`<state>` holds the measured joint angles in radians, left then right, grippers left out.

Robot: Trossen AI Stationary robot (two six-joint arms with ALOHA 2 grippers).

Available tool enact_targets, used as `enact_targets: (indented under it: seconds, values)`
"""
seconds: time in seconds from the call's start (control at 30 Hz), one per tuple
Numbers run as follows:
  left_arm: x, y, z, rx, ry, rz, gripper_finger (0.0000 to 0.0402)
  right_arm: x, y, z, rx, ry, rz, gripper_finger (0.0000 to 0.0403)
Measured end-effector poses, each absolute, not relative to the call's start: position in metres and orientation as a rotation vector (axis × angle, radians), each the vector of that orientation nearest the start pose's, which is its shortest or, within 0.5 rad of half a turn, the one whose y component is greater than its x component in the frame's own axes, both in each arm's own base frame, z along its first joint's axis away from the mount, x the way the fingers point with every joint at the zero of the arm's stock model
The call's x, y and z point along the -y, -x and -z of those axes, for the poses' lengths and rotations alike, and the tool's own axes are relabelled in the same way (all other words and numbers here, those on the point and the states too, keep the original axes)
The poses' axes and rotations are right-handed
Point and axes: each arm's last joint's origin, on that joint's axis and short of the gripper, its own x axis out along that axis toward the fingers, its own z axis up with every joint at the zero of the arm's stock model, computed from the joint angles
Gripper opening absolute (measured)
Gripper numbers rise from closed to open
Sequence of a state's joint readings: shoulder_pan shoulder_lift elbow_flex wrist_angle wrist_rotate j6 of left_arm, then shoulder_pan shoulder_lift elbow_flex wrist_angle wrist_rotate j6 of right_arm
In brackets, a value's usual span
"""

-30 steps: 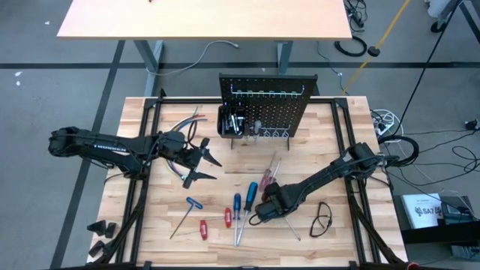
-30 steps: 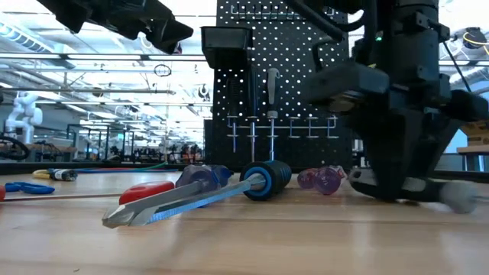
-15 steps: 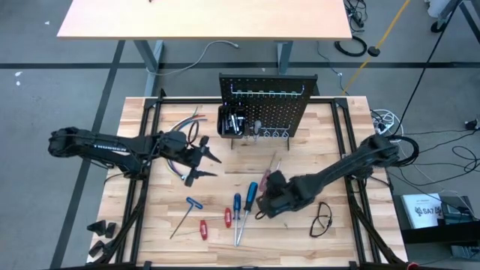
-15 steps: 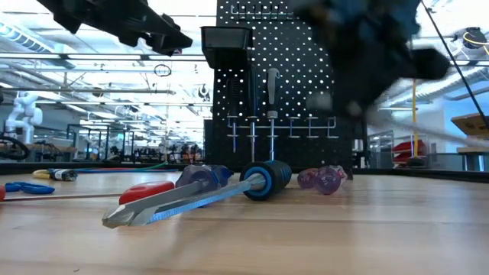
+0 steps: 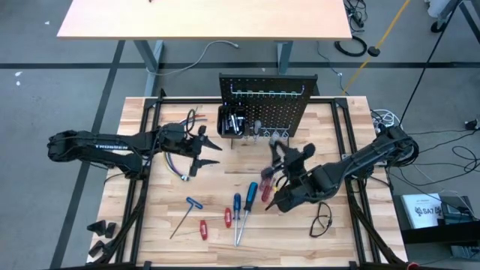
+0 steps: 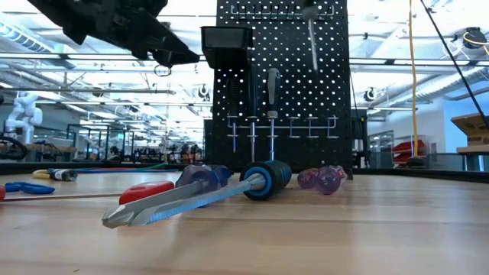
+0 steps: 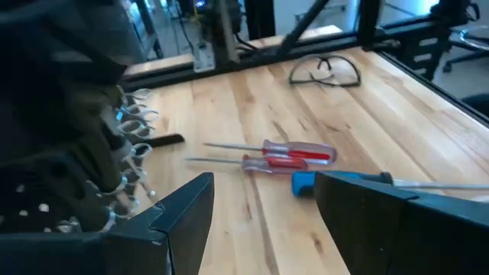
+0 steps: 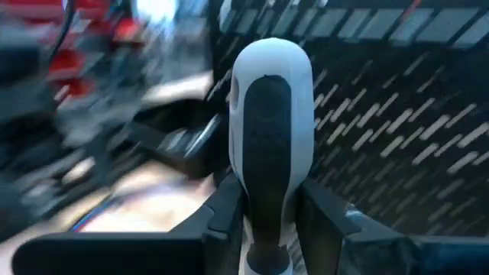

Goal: Hang tools onto peg board
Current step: Hang the gray screwdriver on the peg board

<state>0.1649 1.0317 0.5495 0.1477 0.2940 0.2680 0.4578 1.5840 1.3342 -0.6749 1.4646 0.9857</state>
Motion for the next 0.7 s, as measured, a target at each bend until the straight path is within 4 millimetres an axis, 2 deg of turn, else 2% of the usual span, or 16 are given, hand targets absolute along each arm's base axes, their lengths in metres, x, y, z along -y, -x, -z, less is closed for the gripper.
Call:
enact_targets:
  seconds: [0.13,0.27,0.43,0.6,0.7]
  values:
    - [-0.034,-0.215,-0.23,-0.277,-0.188,0.15,0.0233,-0.103,-0.301,-0.302,-0.005,-0.003,1.147,0.0081]
    - [-0.046,-0.21,-0.221,-0.282,-0.177,0.094,0.0233,-0.075,-0.301,-0.285,-0.003,-0.028,1.228,0.0081]
    - [-0.055,-0.207,-0.22,-0.288,-0.128,0.044,0.0233,-0.053,-0.298,-0.263,-0.012,-0.054,1.287,0.0081]
    - [-0.057,-0.207,-0.22,-0.289,-0.121,0.034,0.0233,-0.04,-0.299,-0.252,-0.209,-0.086,1.274,0.0081]
    - [-0.057,-0.207,-0.22,-0.288,-0.124,0.035,0.0233,-0.038,-0.306,-0.261,-0.371,-0.07,1.176,0.0081]
